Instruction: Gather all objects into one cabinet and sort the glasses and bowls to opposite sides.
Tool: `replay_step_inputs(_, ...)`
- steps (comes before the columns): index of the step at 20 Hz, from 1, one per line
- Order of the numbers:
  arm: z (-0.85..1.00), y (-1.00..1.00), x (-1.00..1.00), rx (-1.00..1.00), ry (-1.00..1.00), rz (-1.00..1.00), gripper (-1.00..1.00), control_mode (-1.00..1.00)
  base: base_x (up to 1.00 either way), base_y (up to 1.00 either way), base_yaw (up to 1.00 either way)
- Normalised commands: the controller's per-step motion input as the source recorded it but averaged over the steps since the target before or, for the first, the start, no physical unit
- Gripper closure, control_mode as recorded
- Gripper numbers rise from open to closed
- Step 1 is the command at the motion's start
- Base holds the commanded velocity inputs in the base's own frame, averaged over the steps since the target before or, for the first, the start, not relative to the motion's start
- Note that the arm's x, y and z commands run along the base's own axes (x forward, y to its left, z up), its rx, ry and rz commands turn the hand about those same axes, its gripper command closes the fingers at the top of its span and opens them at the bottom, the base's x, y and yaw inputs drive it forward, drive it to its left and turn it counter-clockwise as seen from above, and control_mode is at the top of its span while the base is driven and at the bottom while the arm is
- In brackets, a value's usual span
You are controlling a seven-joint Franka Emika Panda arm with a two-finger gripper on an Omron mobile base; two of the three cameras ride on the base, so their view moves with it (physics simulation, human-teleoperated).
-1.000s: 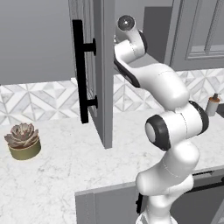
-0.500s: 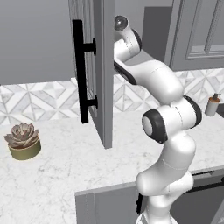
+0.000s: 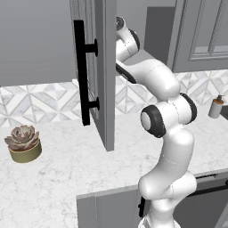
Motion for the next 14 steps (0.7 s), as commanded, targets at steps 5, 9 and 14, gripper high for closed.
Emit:
replay_step_inputs(5,-0.02,0.00,0.23,0.00,0.04,-0.05,1.00,-1.00,0.00,0.00,0.00)
replay_step_inputs(9,-0.03,0.00,0.09,0.00,0.03,-0.05,1.00,-1.00,0.00,0.00,0.00)
replay_step_inputs(14,0.00,0.00,-0.34,0.00,0.00,-0.01,1.00,-1.00,0.00,0.00,0.00)
